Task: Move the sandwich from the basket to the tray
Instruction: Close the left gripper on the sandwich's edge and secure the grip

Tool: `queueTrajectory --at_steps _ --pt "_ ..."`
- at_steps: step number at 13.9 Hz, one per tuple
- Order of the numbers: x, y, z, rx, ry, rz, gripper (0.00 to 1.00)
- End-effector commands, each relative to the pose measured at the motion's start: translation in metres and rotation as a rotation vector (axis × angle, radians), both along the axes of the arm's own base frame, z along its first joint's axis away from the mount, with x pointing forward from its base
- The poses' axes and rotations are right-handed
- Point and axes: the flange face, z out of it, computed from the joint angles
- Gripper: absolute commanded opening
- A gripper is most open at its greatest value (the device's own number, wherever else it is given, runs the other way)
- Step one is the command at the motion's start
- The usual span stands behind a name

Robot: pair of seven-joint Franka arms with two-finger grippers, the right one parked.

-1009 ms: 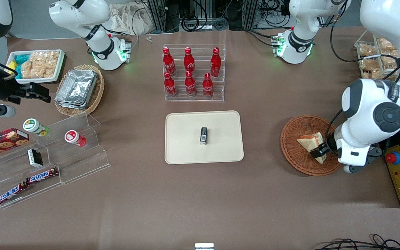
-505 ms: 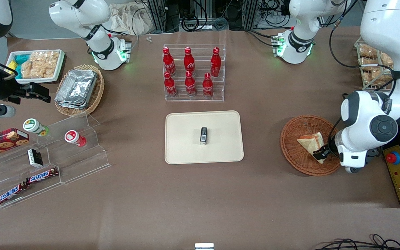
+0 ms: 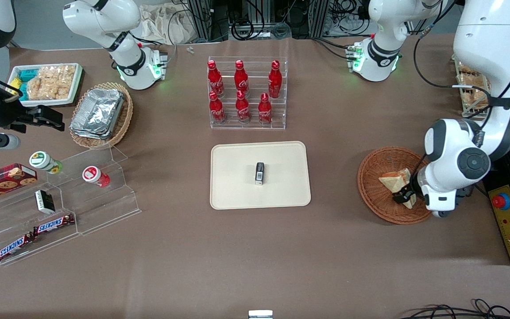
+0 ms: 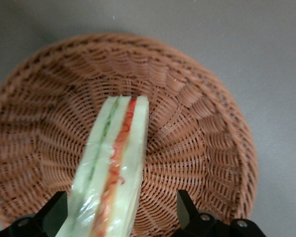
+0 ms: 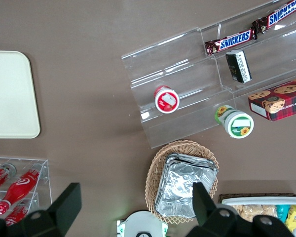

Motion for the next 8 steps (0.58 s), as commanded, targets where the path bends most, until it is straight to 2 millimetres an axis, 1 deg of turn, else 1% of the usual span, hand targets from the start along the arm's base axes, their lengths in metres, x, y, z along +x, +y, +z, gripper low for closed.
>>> queueTrajectory --at_steps 1,2,5,6,8 --pt "-0.012 -0.002 -0.015 0.001 -0.015 0.025 1.0" --pt "-0.013 -0.002 -0.021 -0.002 -0.015 0.024 1.0" --pt "-0.01 -0.002 -0.021 -0.004 -0.019 0.026 1.0" --pt "-0.006 -0.002 -0.015 -0.003 -0.024 0.027 1.0" --pt "0.002 -0.002 0.003 0.005 -0.022 0.024 1.0"
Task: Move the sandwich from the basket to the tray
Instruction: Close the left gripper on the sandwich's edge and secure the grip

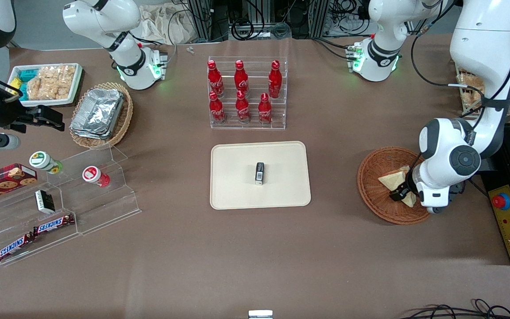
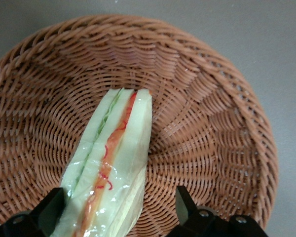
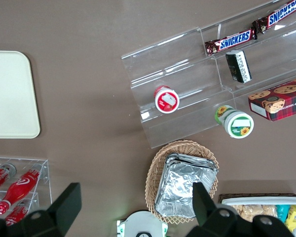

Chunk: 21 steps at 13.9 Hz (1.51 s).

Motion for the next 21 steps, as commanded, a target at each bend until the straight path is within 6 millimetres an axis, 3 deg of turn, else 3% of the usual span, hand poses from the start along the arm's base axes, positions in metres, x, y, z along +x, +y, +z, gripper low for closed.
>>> queueTrajectory --at_steps 1,5,7,9,13,17,20,21 --pt "0.013 -0.002 0.028 0.018 0.005 0.018 1.0" --pt "0.025 0.003 0.08 0.047 0.081 0.015 1.0" --pt "0.02 0.004 0.08 0.049 0.091 0.023 1.0" --pt "0.013 0.003 0.06 0.021 0.058 0.045 1.0" --pt "-0.007 0.035 0.026 -0.04 -0.004 0.138 1.0" --pt "-0.011 0.032 -0.009 -0.056 -0.053 0.144 1.0" --pt "-0.01 0.023 -0.023 -0.066 -0.063 0.144 0.98" --pt "-0.009 0.021 -0.023 -0.067 -0.069 0.149 0.68"
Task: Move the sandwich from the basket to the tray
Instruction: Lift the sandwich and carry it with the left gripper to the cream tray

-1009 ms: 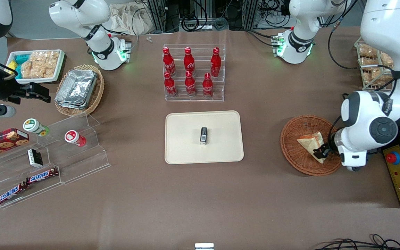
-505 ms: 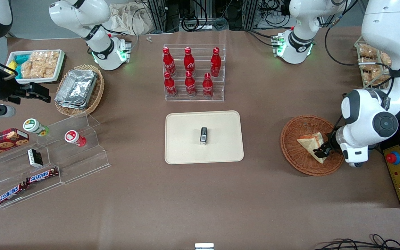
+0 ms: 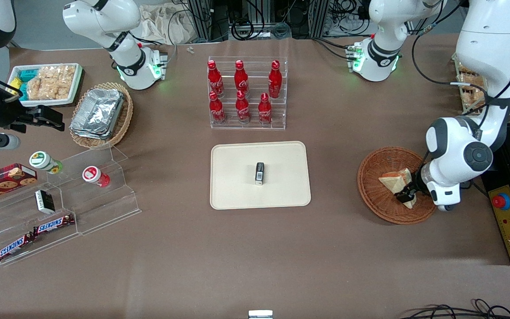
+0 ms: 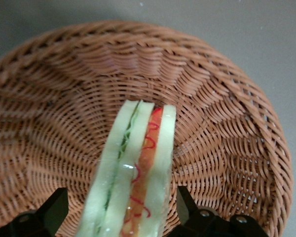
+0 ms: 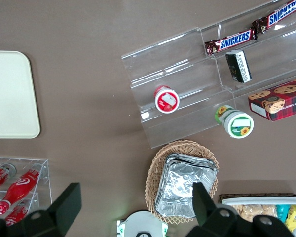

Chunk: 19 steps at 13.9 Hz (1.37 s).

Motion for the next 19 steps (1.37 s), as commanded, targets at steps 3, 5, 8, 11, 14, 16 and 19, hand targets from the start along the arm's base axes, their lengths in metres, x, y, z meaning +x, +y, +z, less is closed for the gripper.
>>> queueTrajectory --at_steps 3,5,8,11,14,16,19 --pt "0.004 -0.038 0.011 0.001 -0.057 -0.001 0.0" --pt "0.008 -0.04 0.031 0.013 -0.073 0.008 0.0" --pt "0.04 -0.046 0.108 0.028 -0.021 -0.024 0.0" --pt "0.086 -0.054 0.215 0.022 -0.001 -0.027 0.0" --pt "0.097 -0.098 0.267 0.0 -0.035 -0.097 0.0" --pt "0.089 -0.142 0.271 -0.003 -0.027 -0.2 0.0" --pt "0.074 -0.225 0.241 -0.018 0.005 -0.405 0.0"
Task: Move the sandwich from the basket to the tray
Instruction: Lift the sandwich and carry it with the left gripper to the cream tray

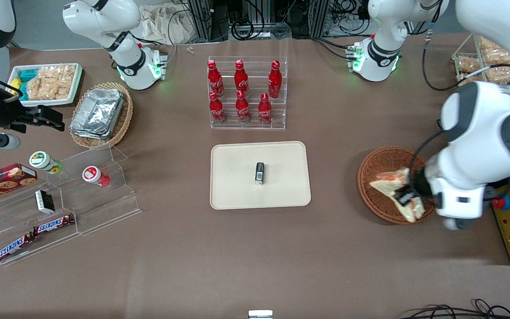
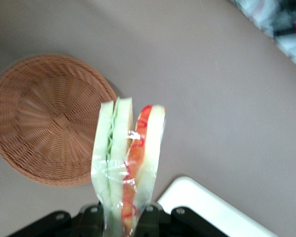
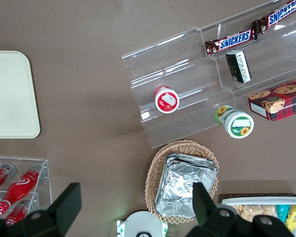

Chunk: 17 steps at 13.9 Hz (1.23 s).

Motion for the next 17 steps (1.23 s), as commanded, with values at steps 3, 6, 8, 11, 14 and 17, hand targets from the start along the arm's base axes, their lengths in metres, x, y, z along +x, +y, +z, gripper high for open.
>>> queueTrajectory --at_steps 3,6,8,11,14,17 --pt "-0.022 -0.119 -0.087 -0.003 0.106 -0.327 0.0" --pt "-0.053 -0.161 -0.142 -0.022 0.146 -0.49 0.0" --pt "-0.072 -0.176 -0.177 -0.026 0.169 -0.529 0.0" --pt "-0.097 -0.203 -0.228 -0.011 0.22 -0.585 0.0" --pt "-0.115 -0.225 -0.257 -0.005 0.25 -0.623 0.0" --pt "-0.125 -0.233 -0.287 0.019 0.273 -0.655 0.0"
